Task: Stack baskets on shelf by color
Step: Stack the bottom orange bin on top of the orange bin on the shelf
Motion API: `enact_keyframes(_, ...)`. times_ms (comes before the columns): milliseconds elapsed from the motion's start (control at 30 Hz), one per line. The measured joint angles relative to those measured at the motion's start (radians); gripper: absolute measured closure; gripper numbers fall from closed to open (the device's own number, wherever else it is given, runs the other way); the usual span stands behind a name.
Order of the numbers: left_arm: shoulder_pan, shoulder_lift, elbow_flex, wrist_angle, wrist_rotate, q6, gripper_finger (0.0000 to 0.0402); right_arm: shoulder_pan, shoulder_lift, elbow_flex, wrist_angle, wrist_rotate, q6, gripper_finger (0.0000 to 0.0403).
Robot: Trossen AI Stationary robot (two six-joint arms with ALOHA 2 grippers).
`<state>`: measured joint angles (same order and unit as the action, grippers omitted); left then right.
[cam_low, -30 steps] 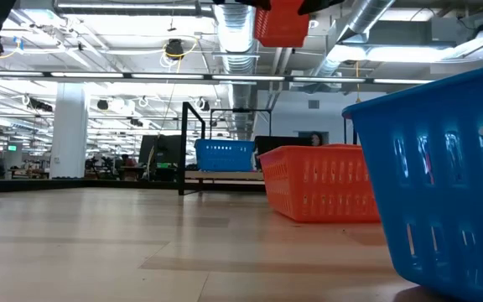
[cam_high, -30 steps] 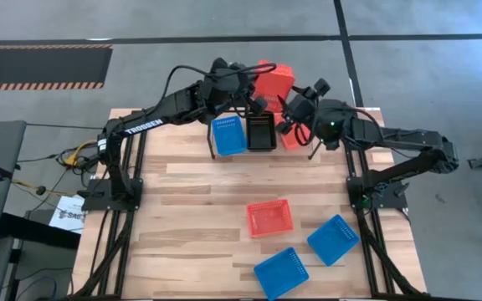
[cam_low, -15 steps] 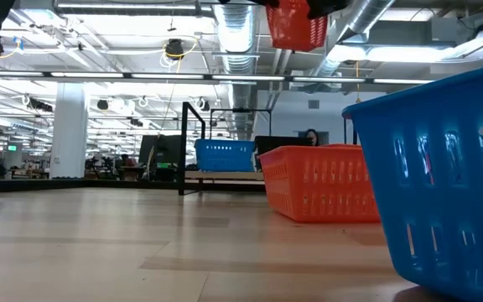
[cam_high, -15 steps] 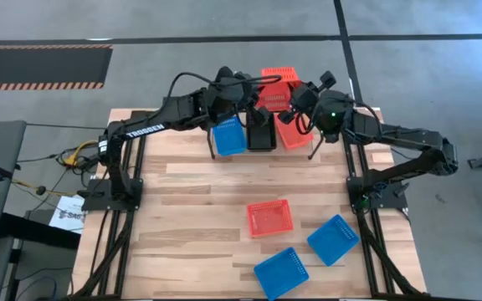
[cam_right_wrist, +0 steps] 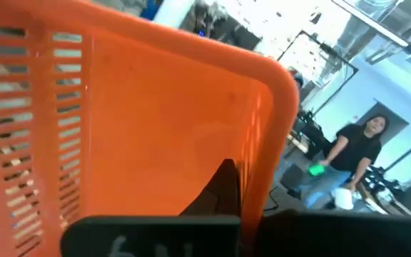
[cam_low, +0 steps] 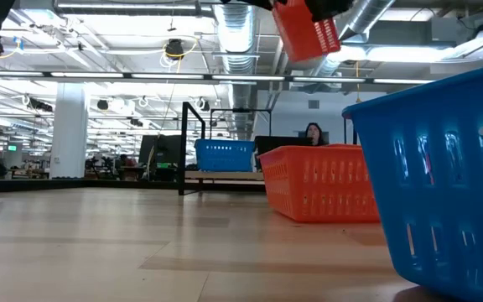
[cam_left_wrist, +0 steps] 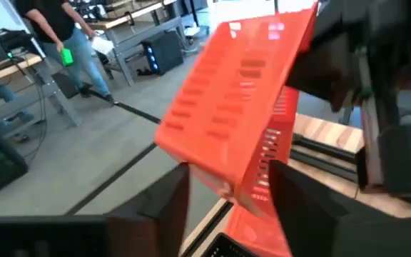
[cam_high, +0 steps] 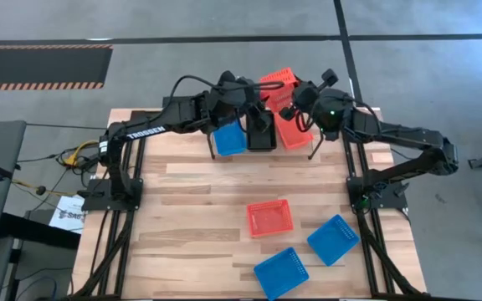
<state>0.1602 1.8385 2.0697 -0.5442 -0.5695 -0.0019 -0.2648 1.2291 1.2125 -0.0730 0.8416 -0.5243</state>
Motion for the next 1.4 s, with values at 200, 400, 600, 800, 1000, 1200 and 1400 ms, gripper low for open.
enact_keyframes(200, -0.027, -0.012, 0.103, 0.023, 0.099, 0.015, 0.0137, -0.038, 0.003, -0.005, -0.200, -0.017, 0.079, 0.0401)
enact_keyframes(400, -0.048, -0.012, 0.229, -0.224, 0.008, 0.003, 0.0110, -0.080, -0.016, -0.005, -0.303, -0.010, 0.156, 0.0402)
enact_keyframes(600, -0.051, 0.001, 0.235, -0.742, -0.167, -0.305, 0.0109, -0.166, -0.086, 0.025, -0.377, -0.233, 0.359, 0.0402)
enact_keyframes(800, -0.056, 0.044, 0.195, -1.018, -0.214, -0.617, 0.0109, -0.313, -0.104, 0.072, -0.535, -0.616, 0.617, 0.0402)
enact_keyframes(1000, -0.068, 0.061, 0.101, -0.890, -0.211, -0.543, 0.0109, -0.387, -0.056, 0.074, -0.643, -0.791, 0.657, 0.0402)
enact_keyframes(1200, -0.065, 0.062, 0.038, -0.881, -0.212, -0.581, 0.0109, -0.430, 0.013, 0.075, -0.660, -0.794, 0.657, 0.0403)
enact_keyframes(1400, -0.069, 0.062, 0.016, -0.865, -0.196, -0.593, 0.0109, -0.469, 0.118, 0.075, -0.705, -0.794, 0.632, 0.0403)
